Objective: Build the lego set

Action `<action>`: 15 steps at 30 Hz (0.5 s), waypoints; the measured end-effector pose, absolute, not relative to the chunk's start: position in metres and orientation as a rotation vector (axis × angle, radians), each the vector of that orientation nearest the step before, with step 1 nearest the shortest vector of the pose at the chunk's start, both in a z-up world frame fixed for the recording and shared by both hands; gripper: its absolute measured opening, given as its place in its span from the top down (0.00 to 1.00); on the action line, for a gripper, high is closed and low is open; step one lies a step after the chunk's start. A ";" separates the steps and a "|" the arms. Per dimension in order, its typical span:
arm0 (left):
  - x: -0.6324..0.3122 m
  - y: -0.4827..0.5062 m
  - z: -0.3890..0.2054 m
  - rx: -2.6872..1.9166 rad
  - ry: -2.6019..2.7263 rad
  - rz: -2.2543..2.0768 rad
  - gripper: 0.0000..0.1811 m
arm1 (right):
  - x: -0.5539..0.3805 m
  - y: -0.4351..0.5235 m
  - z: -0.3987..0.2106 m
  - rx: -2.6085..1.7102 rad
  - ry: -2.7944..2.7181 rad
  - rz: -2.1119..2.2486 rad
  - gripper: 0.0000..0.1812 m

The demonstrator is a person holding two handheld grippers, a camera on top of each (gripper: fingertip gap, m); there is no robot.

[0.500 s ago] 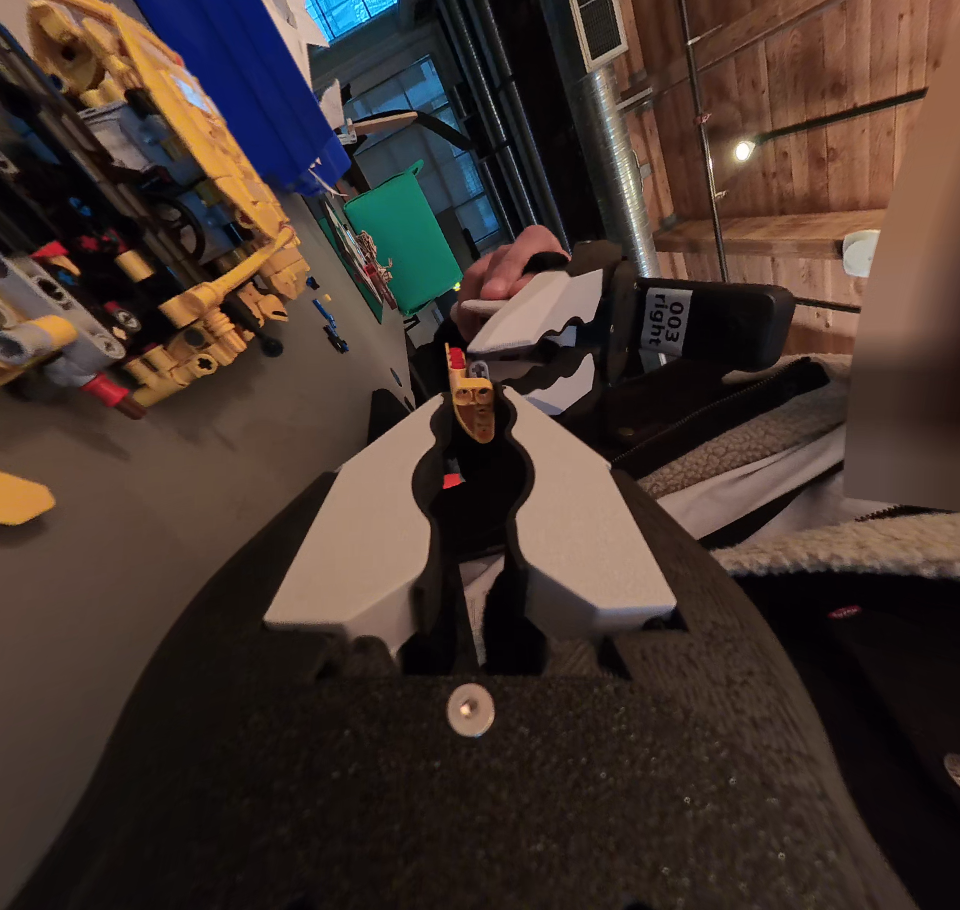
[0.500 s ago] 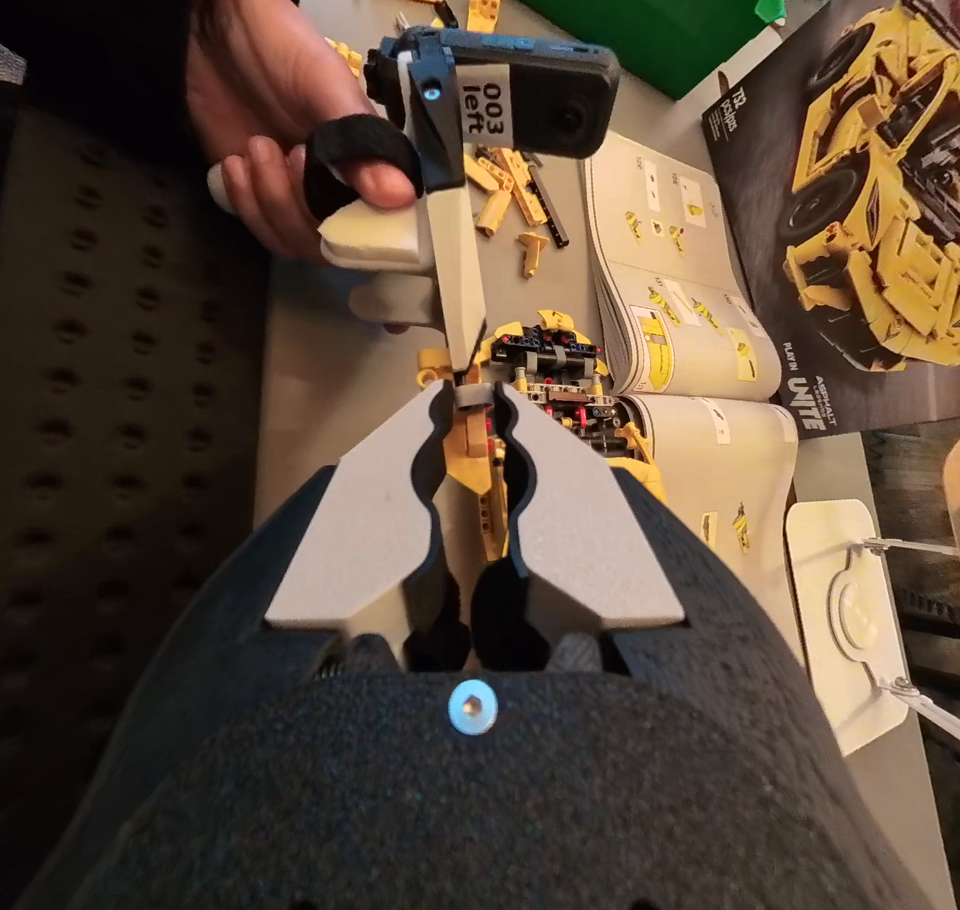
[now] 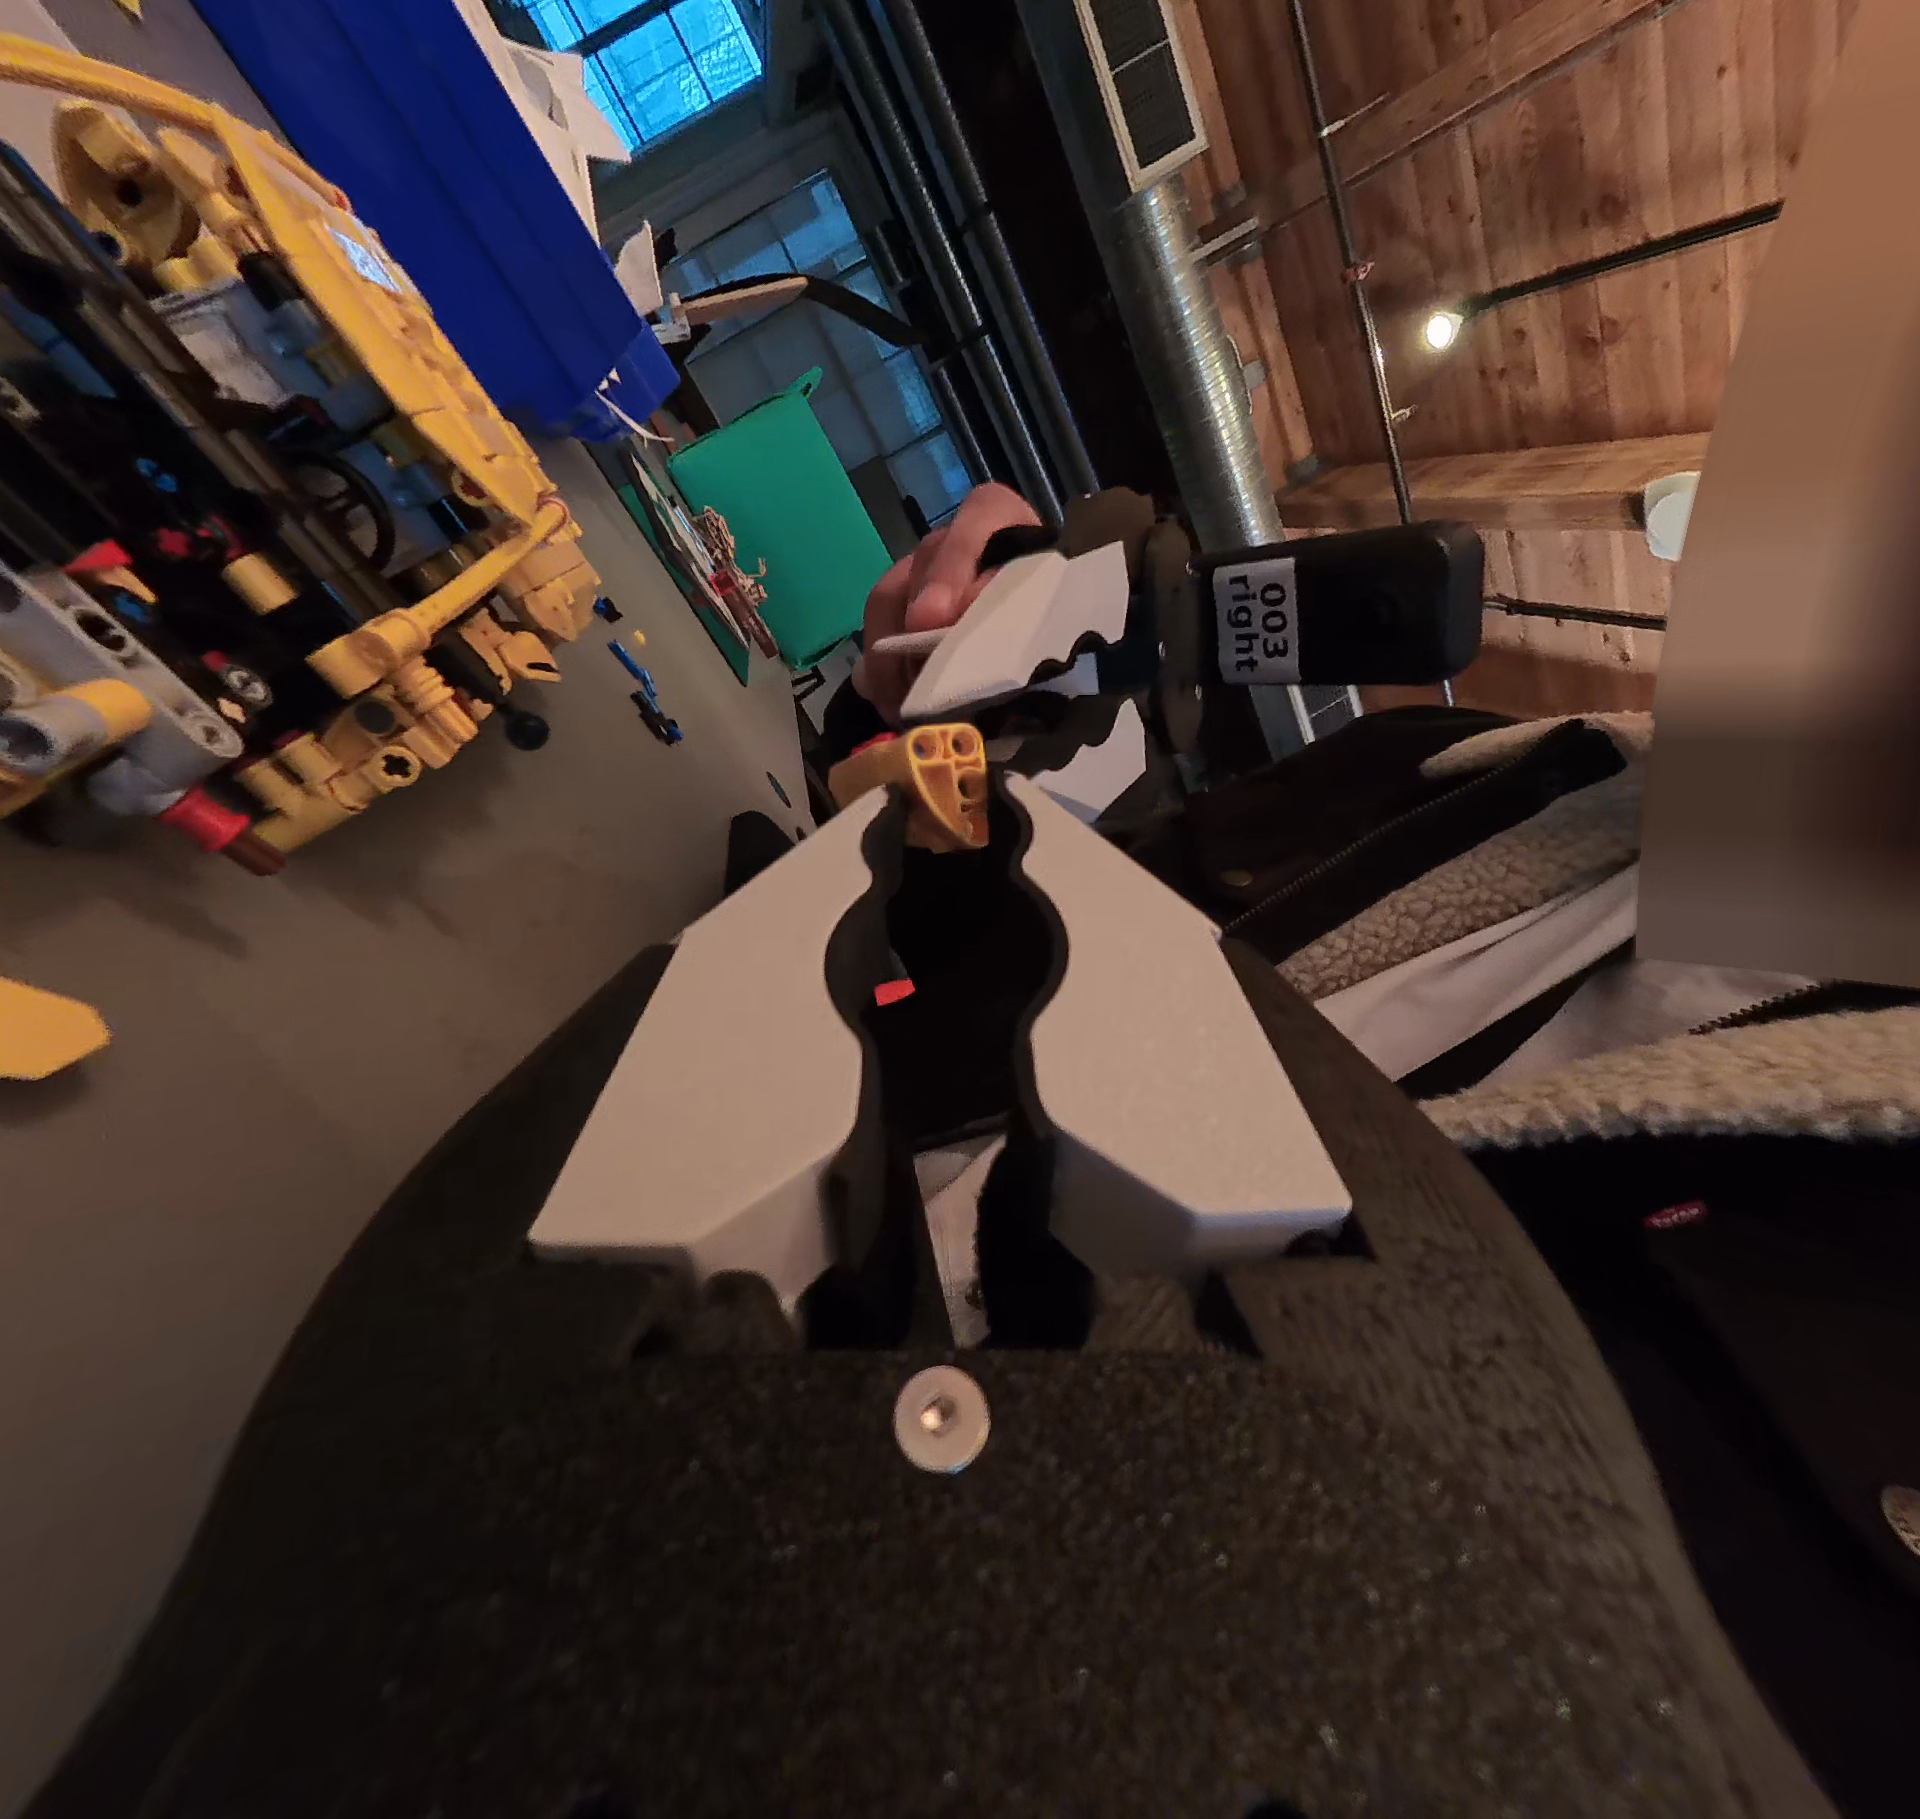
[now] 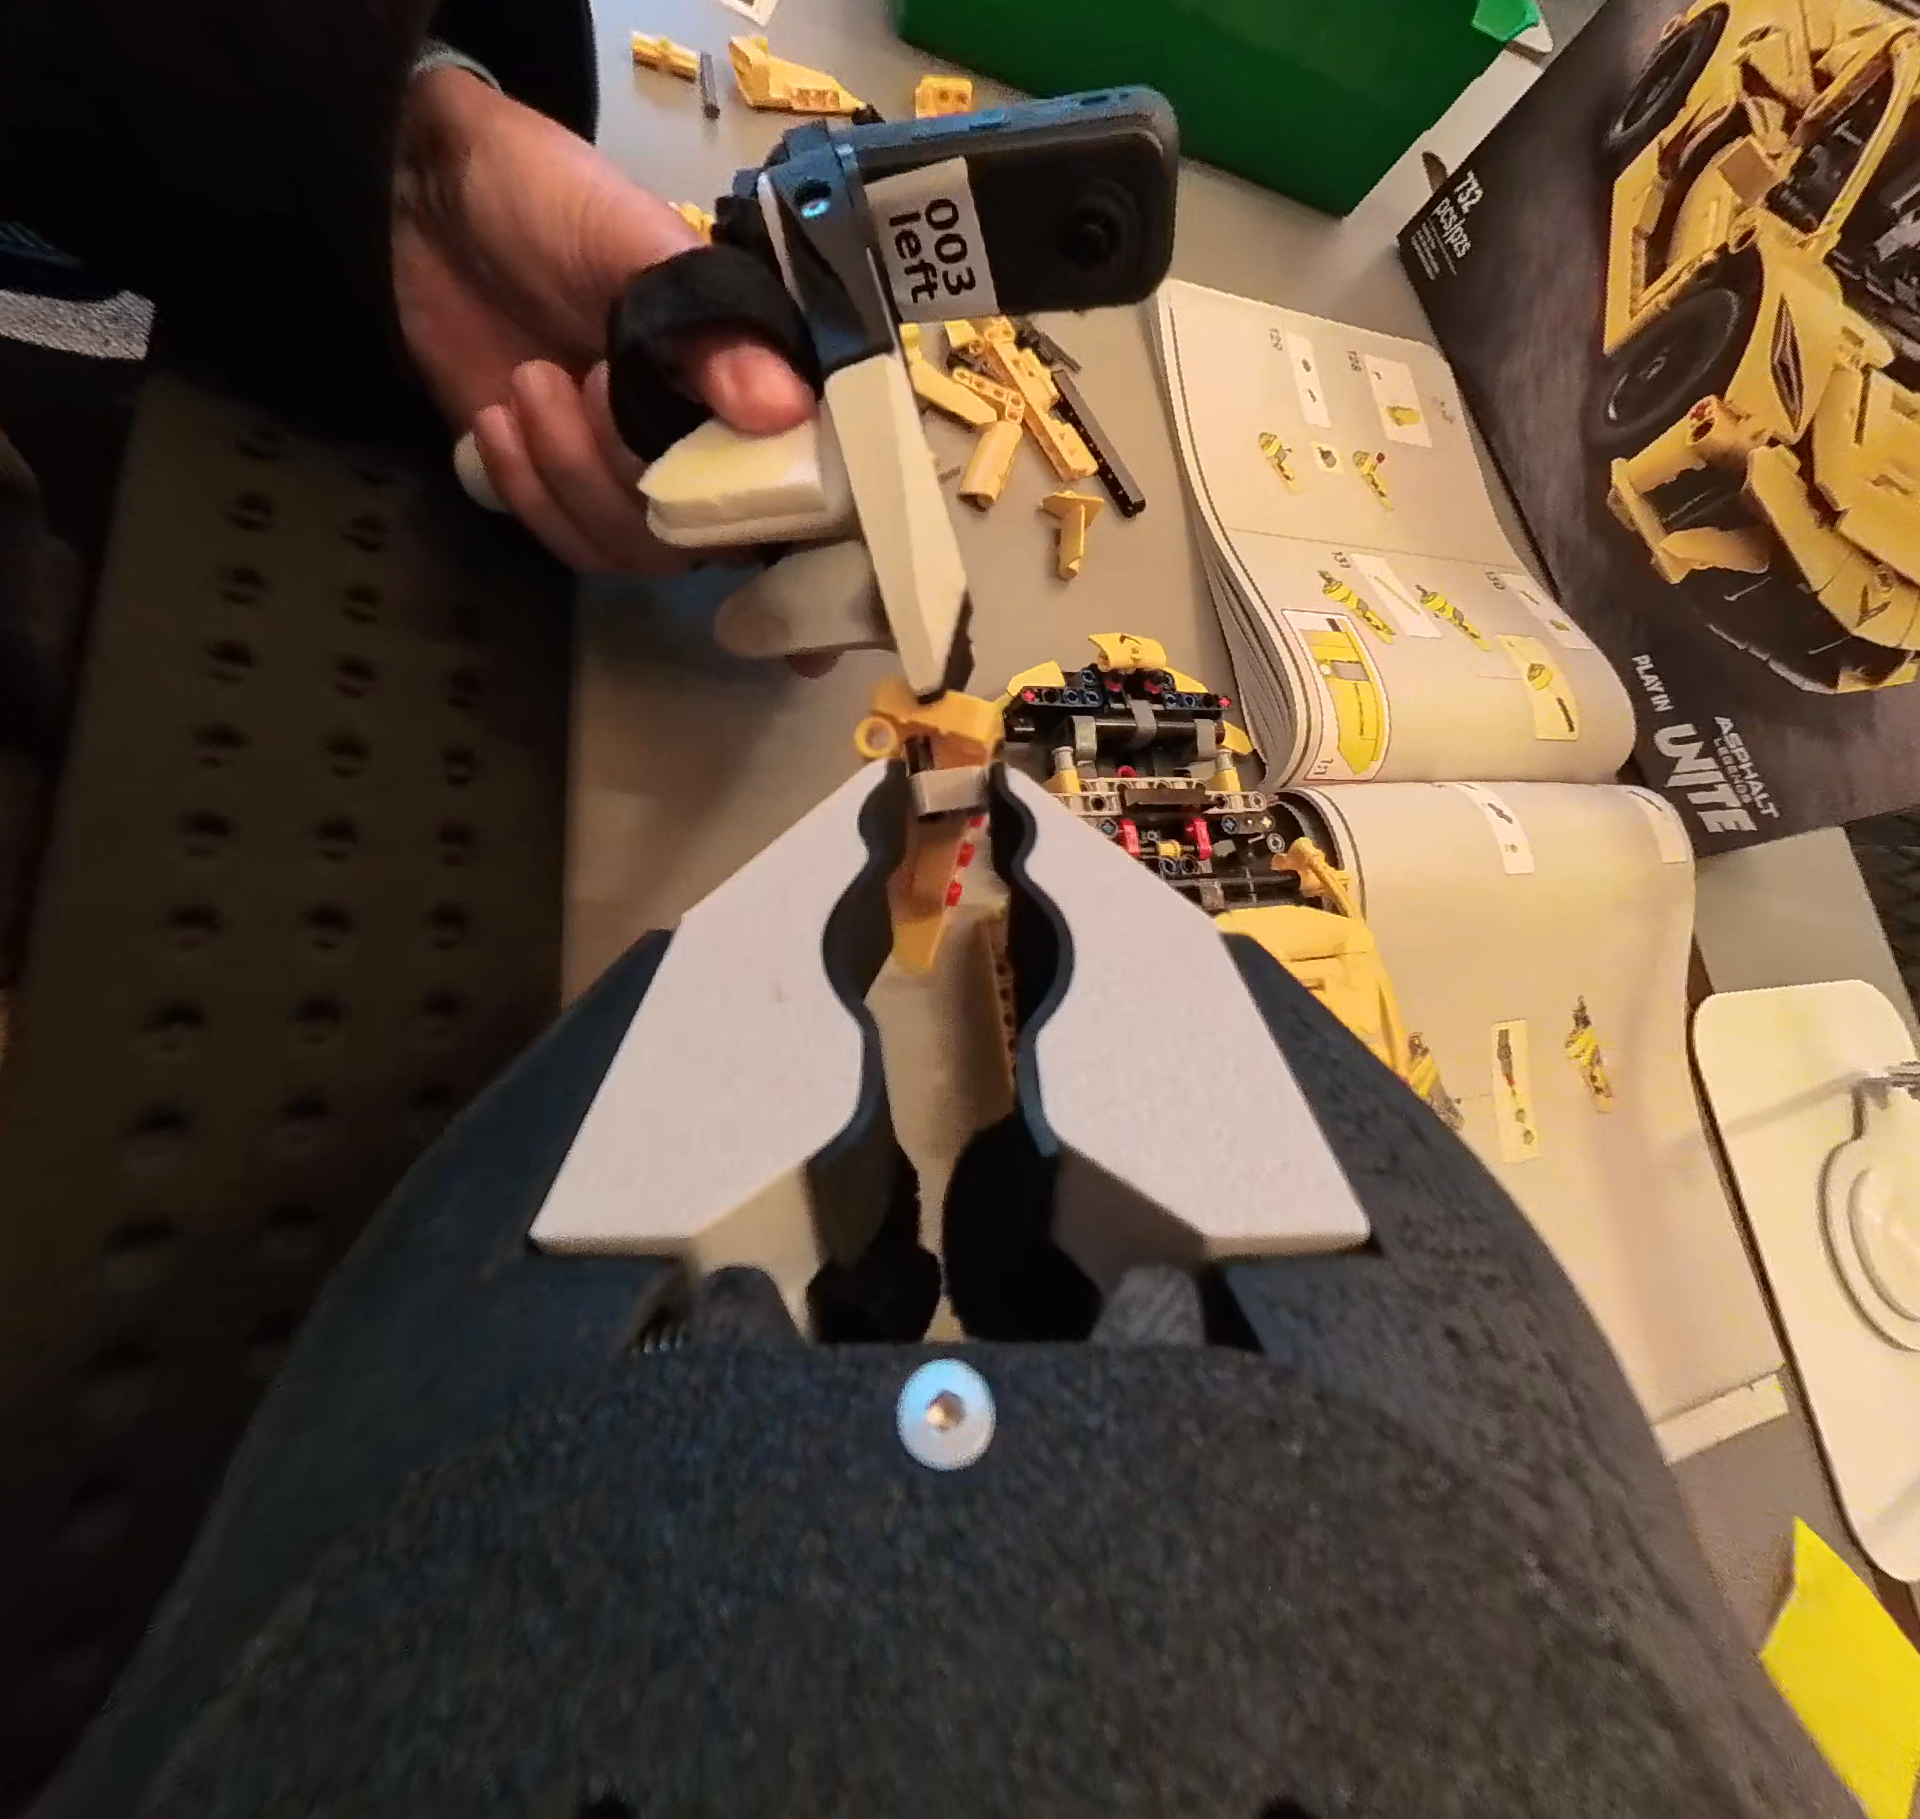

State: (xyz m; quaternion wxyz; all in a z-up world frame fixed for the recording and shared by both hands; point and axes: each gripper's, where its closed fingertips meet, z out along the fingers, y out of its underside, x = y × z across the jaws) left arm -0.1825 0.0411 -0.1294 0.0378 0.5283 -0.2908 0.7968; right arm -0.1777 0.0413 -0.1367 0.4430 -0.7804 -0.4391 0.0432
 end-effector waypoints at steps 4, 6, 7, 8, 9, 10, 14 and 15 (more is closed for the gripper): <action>-0.184 0.042 -0.127 1.600 -0.881 2.468 0.92 | -0.180 0.044 -0.133 -1.925 -1.061 0.090 0.92; -0.184 0.043 -0.127 1.604 -0.869 2.468 0.92 | -0.179 0.045 -0.133 -1.945 -1.026 0.106 0.92; -0.184 0.044 -0.127 1.603 -0.869 2.470 0.92 | -0.179 0.045 -0.132 -1.944 -1.012 0.108 0.92; -0.184 0.044 -0.127 1.611 -0.870 2.472 0.92 | -0.178 0.043 -0.133 -1.945 -1.008 0.106 0.92; -0.183 0.047 -0.128 1.636 -0.867 2.473 0.92 | -0.176 0.041 -0.134 -1.955 -1.009 0.094 0.92; -0.184 0.051 -0.130 1.660 -0.860 2.473 0.92 | -0.171 0.038 -0.136 -1.972 -1.004 0.089 0.92; -0.185 0.061 -0.144 1.842 -0.949 2.400 0.92 | -0.156 -0.002 -0.189 -2.225 -1.068 0.303 0.92; -0.185 0.061 -0.147 1.876 -0.984 2.378 0.92 | -0.147 -0.006 -0.206 -2.269 -1.073 0.285 0.92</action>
